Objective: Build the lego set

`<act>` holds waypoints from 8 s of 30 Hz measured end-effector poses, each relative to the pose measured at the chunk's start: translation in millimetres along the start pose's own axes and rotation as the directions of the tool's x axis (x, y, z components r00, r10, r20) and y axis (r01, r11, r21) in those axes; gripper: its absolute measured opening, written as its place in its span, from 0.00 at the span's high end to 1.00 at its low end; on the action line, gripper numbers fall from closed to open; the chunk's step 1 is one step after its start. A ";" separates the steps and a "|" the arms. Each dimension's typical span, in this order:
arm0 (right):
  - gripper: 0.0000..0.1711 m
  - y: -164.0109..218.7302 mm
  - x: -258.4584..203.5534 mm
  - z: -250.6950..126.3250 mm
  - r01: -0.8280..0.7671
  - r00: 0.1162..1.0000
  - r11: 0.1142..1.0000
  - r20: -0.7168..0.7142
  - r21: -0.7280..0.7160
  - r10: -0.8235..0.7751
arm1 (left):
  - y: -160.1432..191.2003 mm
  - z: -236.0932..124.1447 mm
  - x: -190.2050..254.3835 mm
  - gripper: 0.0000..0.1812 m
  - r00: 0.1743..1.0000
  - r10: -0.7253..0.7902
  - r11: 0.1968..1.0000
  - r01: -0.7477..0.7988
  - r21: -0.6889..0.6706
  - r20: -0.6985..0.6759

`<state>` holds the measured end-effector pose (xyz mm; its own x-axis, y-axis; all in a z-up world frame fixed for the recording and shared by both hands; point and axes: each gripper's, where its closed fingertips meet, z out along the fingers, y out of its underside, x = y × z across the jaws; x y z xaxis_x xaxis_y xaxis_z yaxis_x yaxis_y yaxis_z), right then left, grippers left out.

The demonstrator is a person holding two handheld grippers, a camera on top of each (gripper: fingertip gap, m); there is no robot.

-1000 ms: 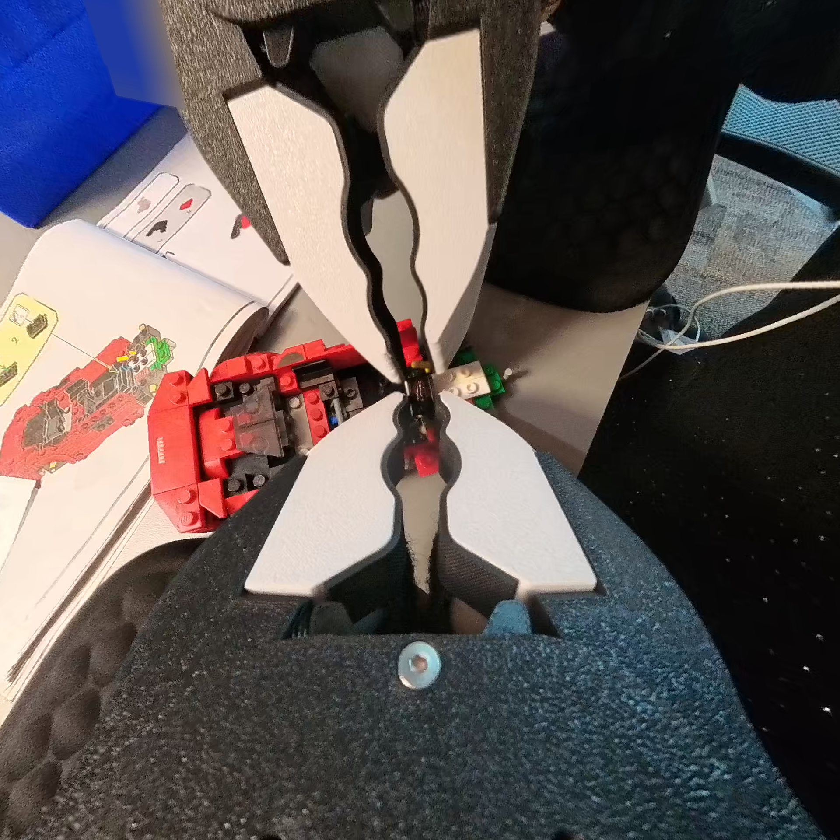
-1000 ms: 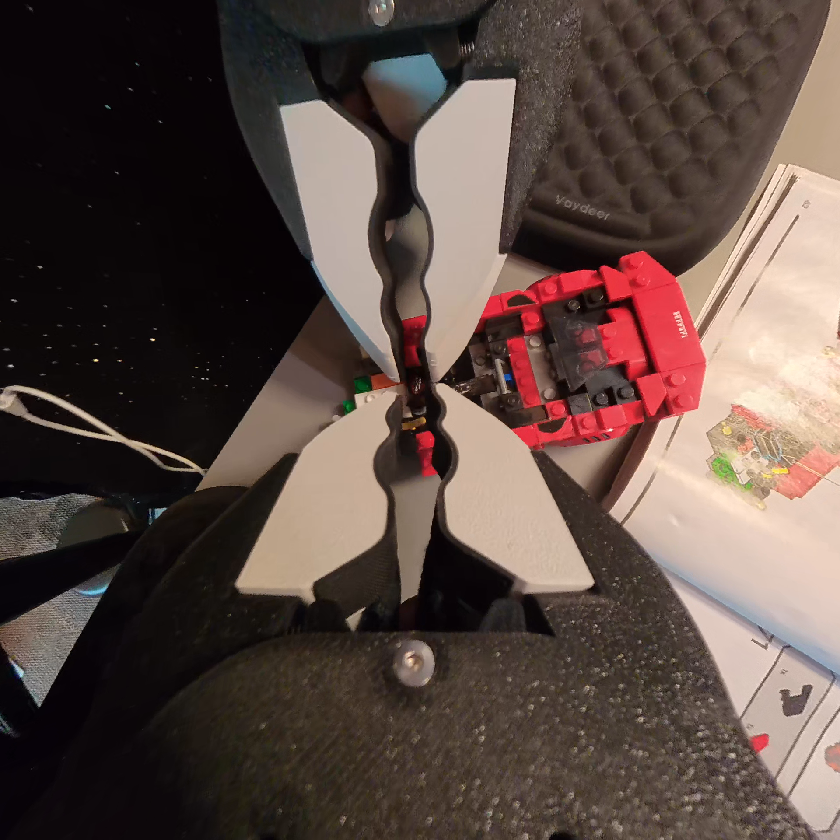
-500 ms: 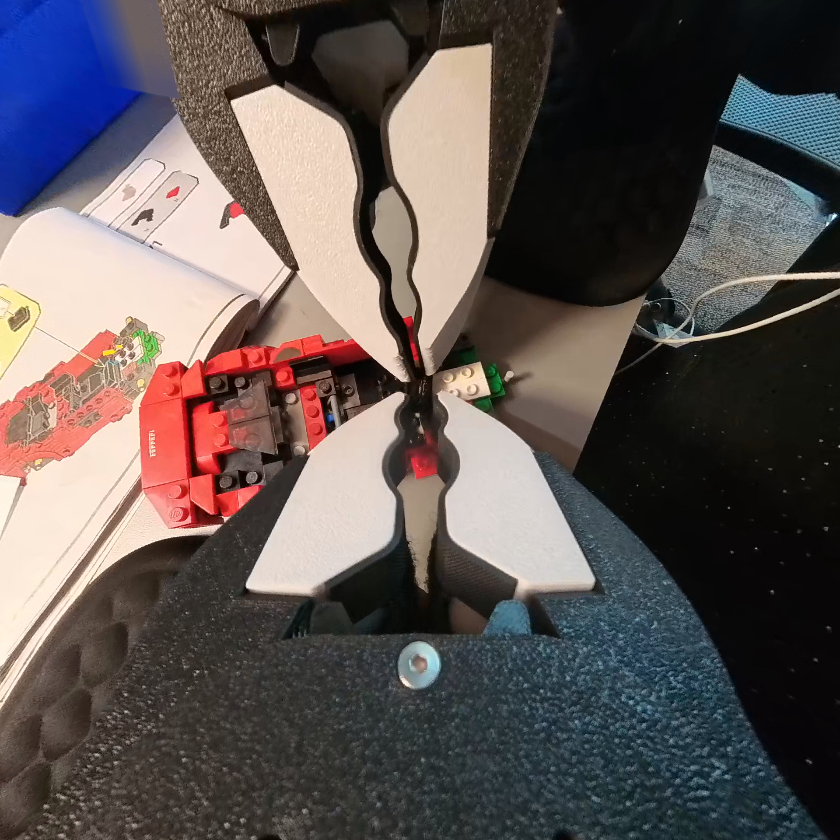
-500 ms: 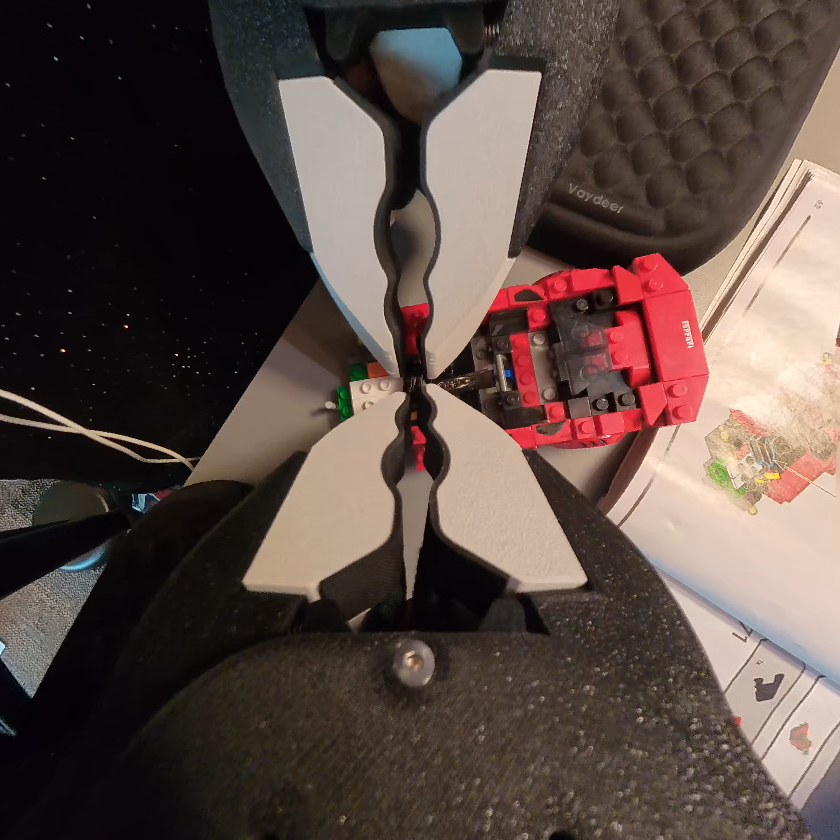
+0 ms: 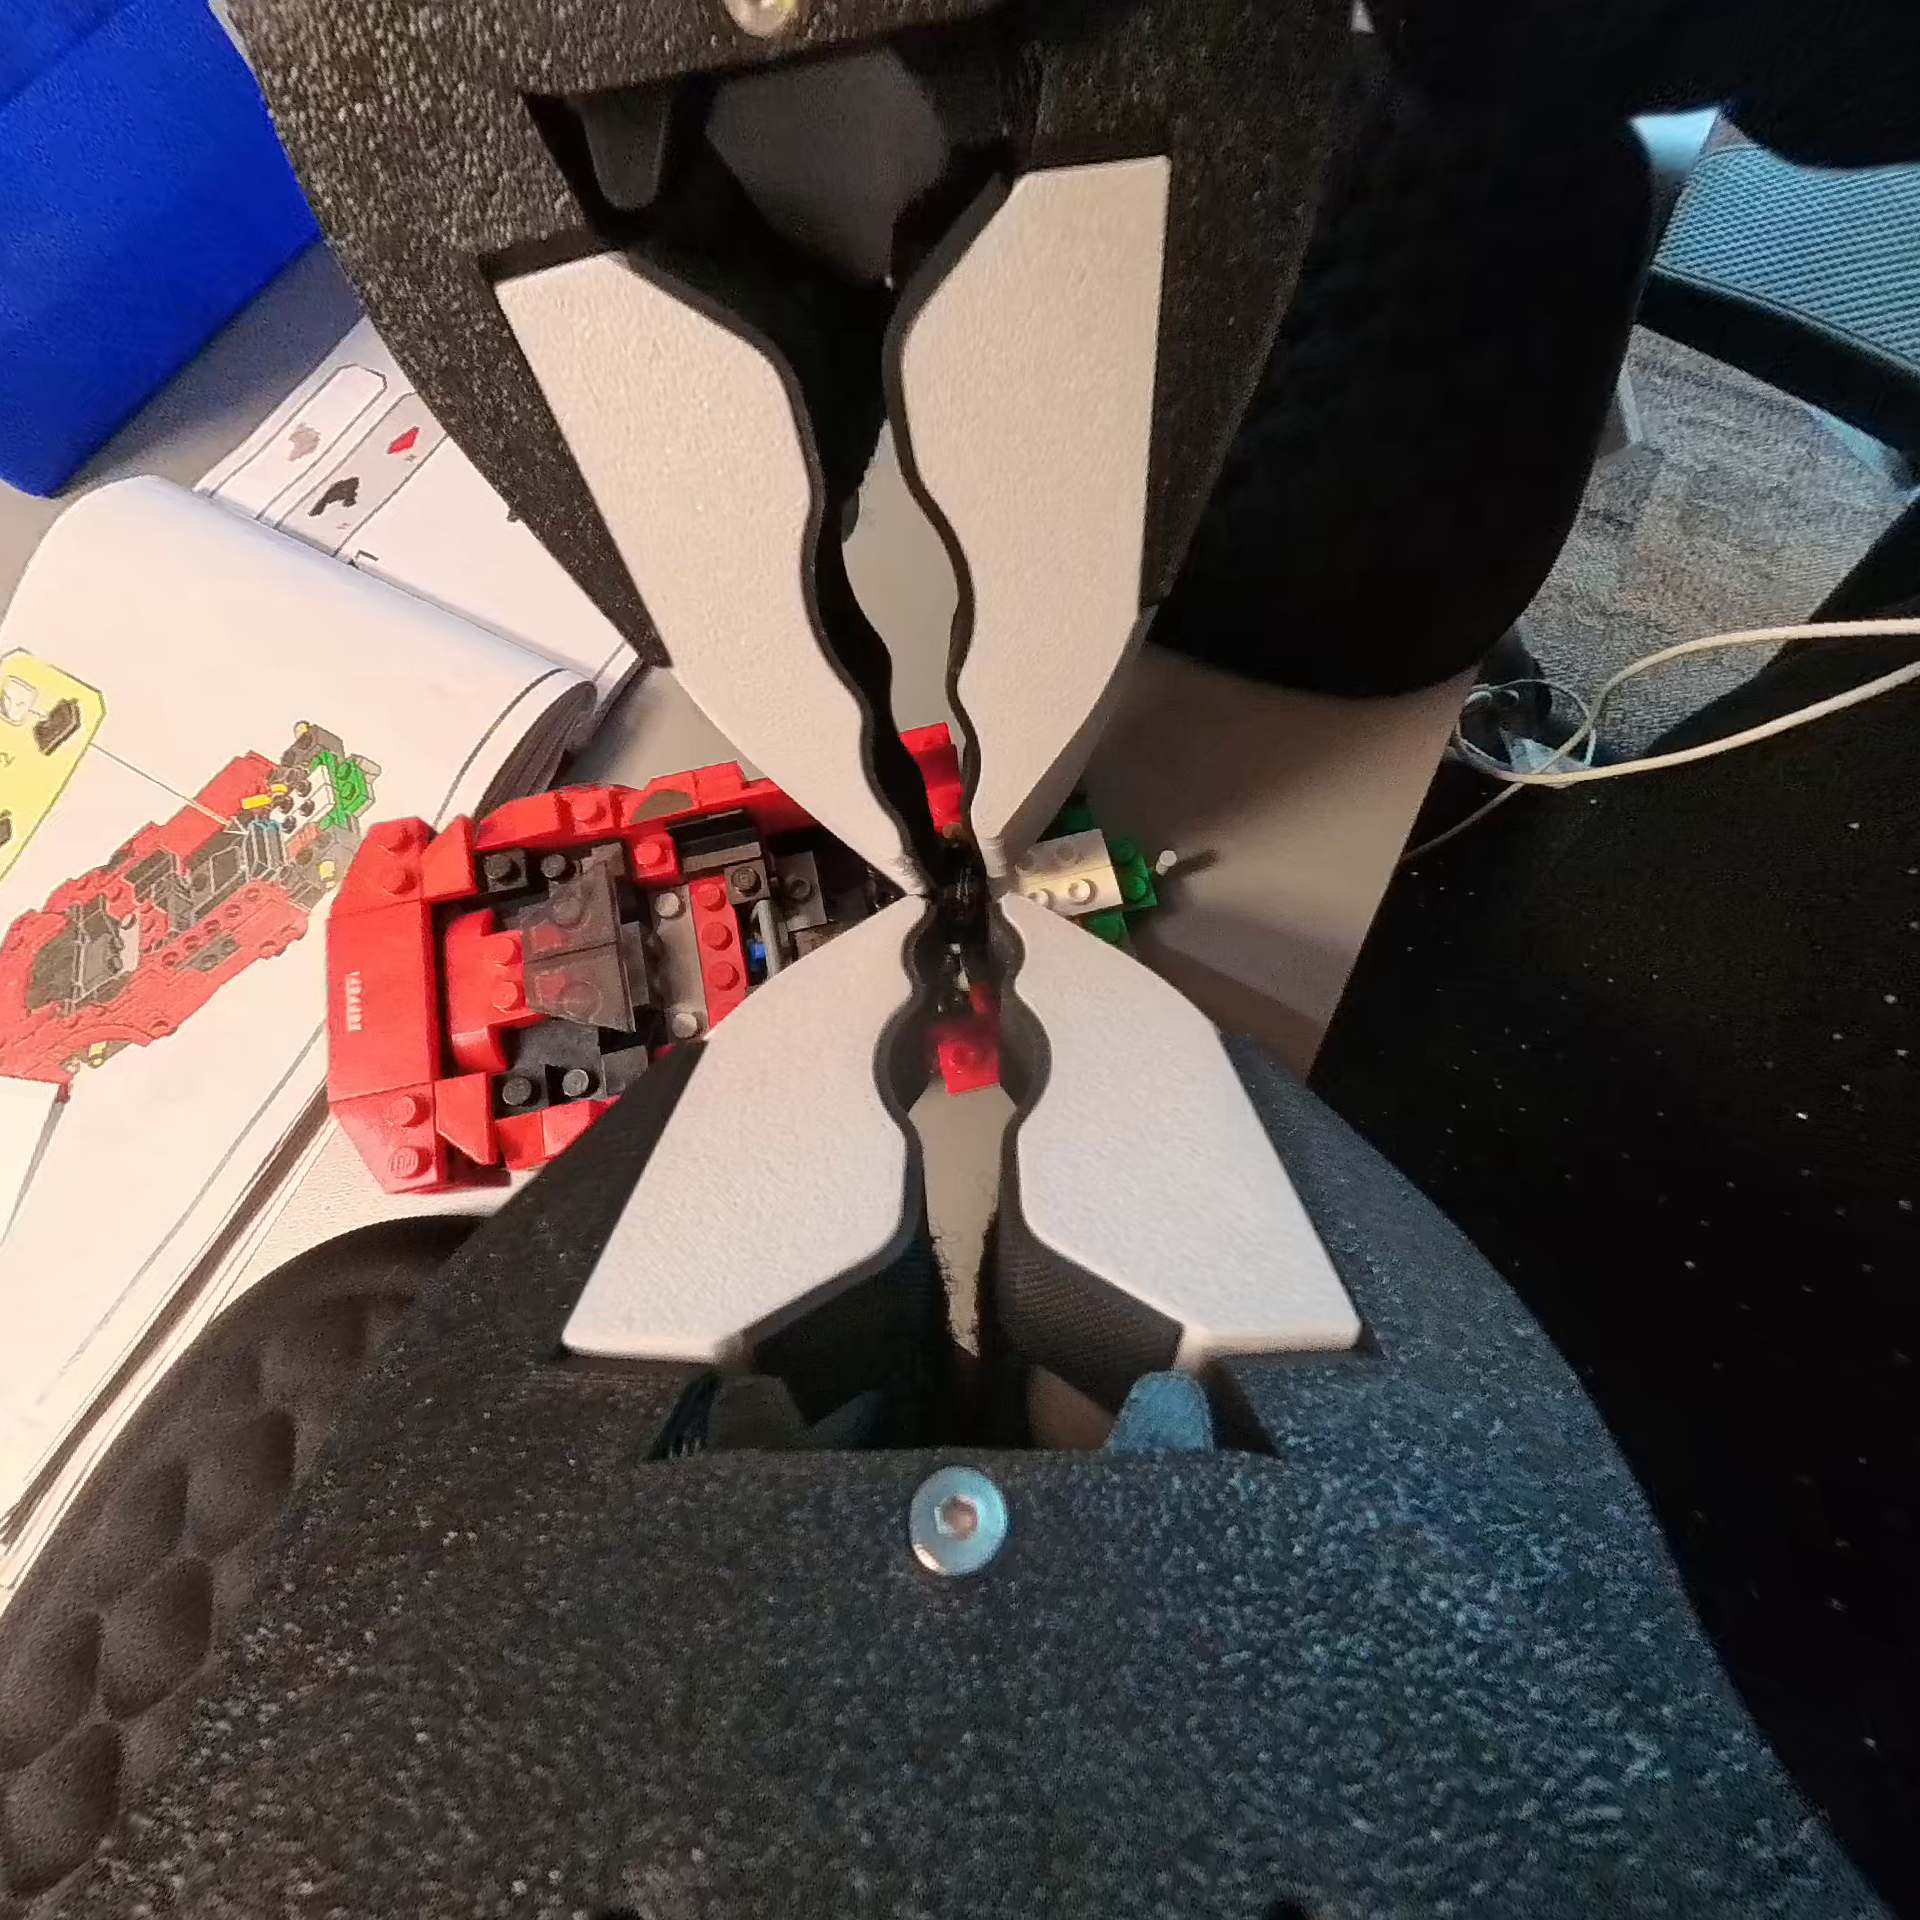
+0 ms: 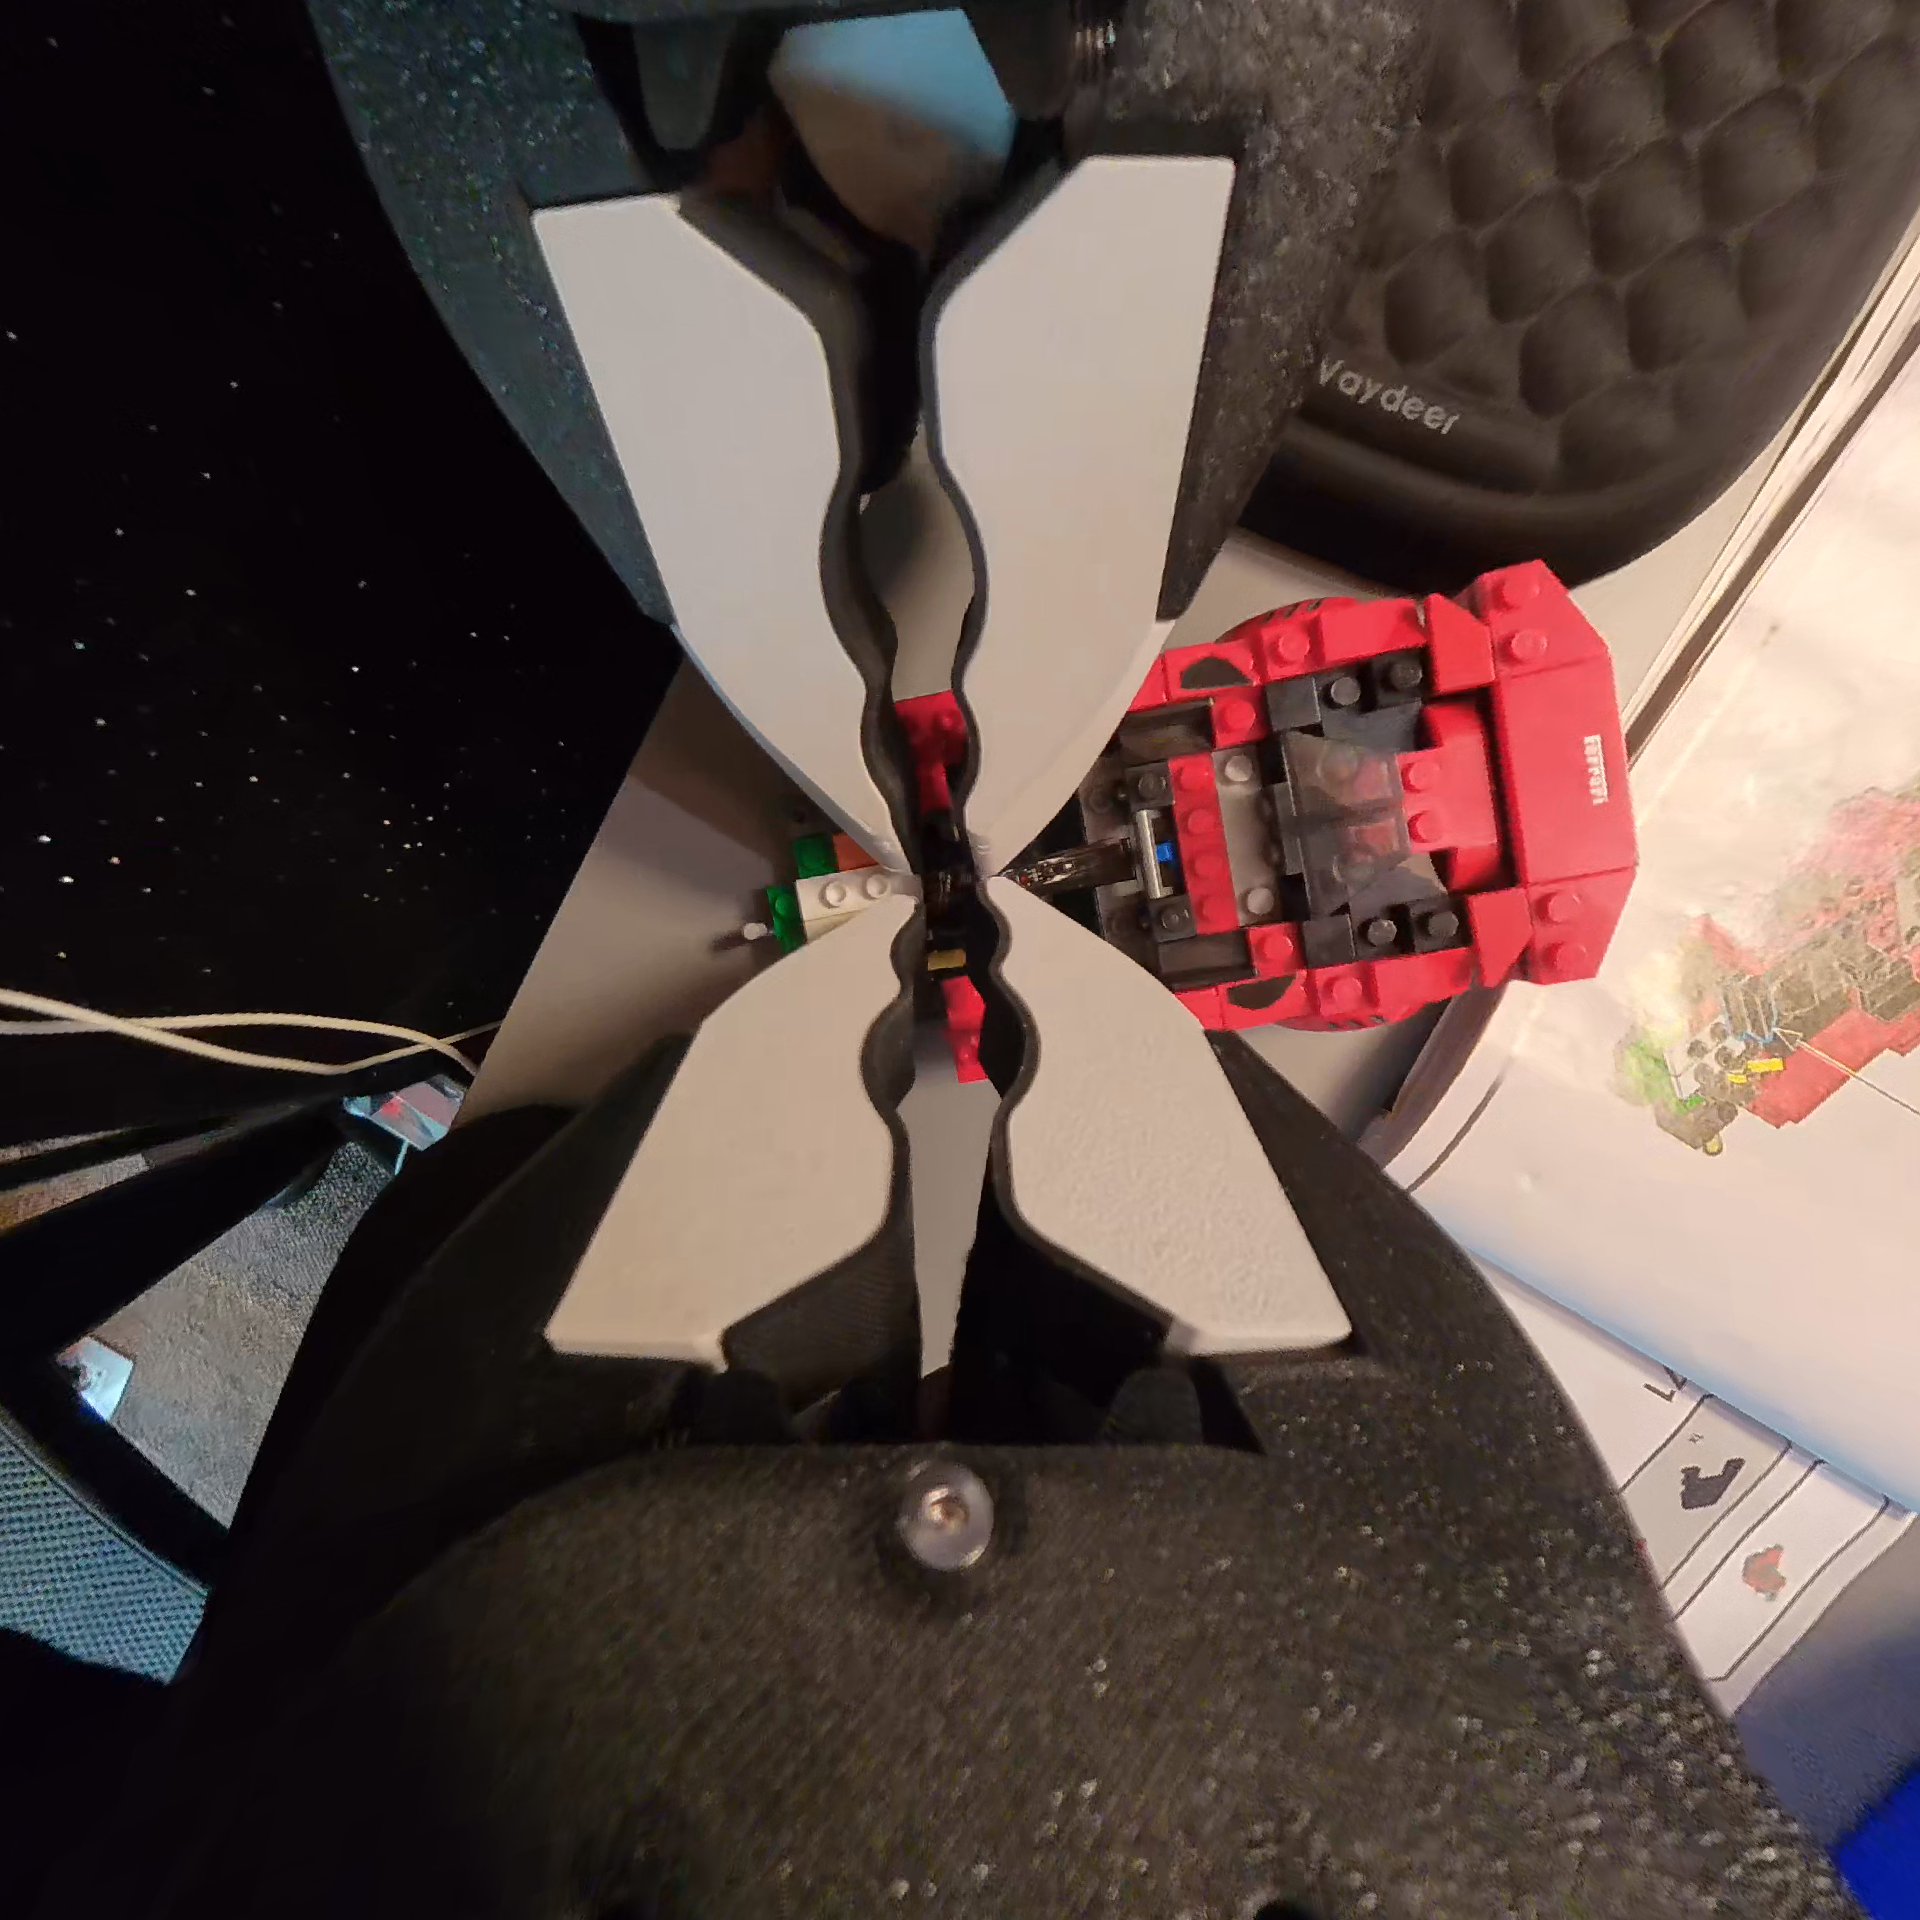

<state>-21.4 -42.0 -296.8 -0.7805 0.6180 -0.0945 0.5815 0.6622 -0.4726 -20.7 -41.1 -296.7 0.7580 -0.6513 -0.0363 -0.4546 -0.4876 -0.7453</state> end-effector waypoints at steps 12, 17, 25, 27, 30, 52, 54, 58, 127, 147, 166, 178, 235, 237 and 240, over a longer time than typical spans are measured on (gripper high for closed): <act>0.97 1.1 -1.5 0.8 0.067 0.997 0.992 0.050 -0.109 -0.062 | 7.5 -26.8 -7.4 0.92 0.999 0.048 0.998 -0.048 0.049 -0.004; 0.97 1.5 -1.6 1.1 0.021 0.999 0.990 0.052 -0.140 -0.014 | 7.8 -25.8 -4.7 0.92 0.998 0.059 0.995 -0.058 0.075 -0.019; 0.98 1.3 -2.2 1.6 -0.074 0.994 0.982 0.064 -0.175 0.087 | 17.0 -35.1 -8.0 0.89 0.996 0.084 0.992 -0.084 0.098 -0.005; 0.98 1.4 -2.2 1.5 -0.092 0.992 0.976 0.067 -0.195 0.107 | 21.5 -34.1 -4.2 0.90 0.995 0.093 0.992 -0.090 0.093 -0.025; 0.98 1.5 -2.2 1.6 -0.105 0.991 0.970 0.064 -0.217 0.121 | 25.0 -29.6 3.5 0.90 0.993 0.103 0.991 -0.097 0.096 -0.059; 0.98 0.8 -3.7 1.9 -0.160 0.984 0.974 0.047 -0.160 0.169 | 24.2 -24.8 8.3 0.91 0.991 0.115 0.988 -0.106 0.115 -0.074; 0.98 0.8 -3.6 2.0 -0.156 0.985 0.976 0.043 -0.149 0.164 | 24.2 -24.8 8.2 0.91 0.991 0.117 0.987 -0.108 0.115 -0.070; 0.98 0.7 -3.7 1.9 -0.159 0.986 0.981 0.038 -0.112 0.164 | 24.1 -24.8 7.6 0.90 0.991 0.114 0.988 -0.106 0.115 -0.064; 0.93 44.4 -43.2 2.6 -0.700 0.693 0.694 -0.075 0.166 0.717 | 38.9 -42.0 -43.1 0.54 0.914 0.122 0.975 -0.184 -0.126 -0.387; 0.93 78.9 28.4 -23.7 -0.570 0.798 0.813 -0.155 0.120 0.583 | 28.5 -33.6 80.1 0.57 0.878 -0.237 0.972 0.211 -0.106 -0.416; 0.93 40.0 31.4 -52.3 -0.611 0.636 0.673 -0.247 0.416 0.731 | 9.9 -67.6 18.2 0.61 0.949 -0.077 0.987 0.116 0.112 -0.306; 0.93 42.7 33.7 -28.3 -0.709 0.579 0.672 -0.369 0.212 0.727 | 6.6 -43.9 -54.7 0.67 0.984 0.156 0.980 -0.143 0.137 -0.088; 0.91 45.2 40.0 -21.9 -0.711 0.585 0.678 -0.378 0.186 0.718 | 7.8 -45.6 -62.0 0.69 0.987 0.032 0.980 0.000 0.199 -0.156; 0.91 45.0 39.7 -22.1 -0.711 0.587 0.679 -0.377 0.185 0.717 | 7.8 -45.8 -62.3 0.69 0.987 0.029 0.980 0.003 0.200 -0.157; 0.89 46.3 40.1 -23.4 -0.709 0.585 0.681 -0.388 0.181 0.712 | 8.0 -45.8 -62.5 0.69 0.987 0.027 0.980 0.005 0.199 -0.158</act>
<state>-20.4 23.4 -302.0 0.0464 0.9976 -0.0522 0.9080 -0.0639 -0.4140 -93.1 -31.0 -270.0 0.6620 -0.7479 0.0495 -0.3486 -0.3656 -0.8630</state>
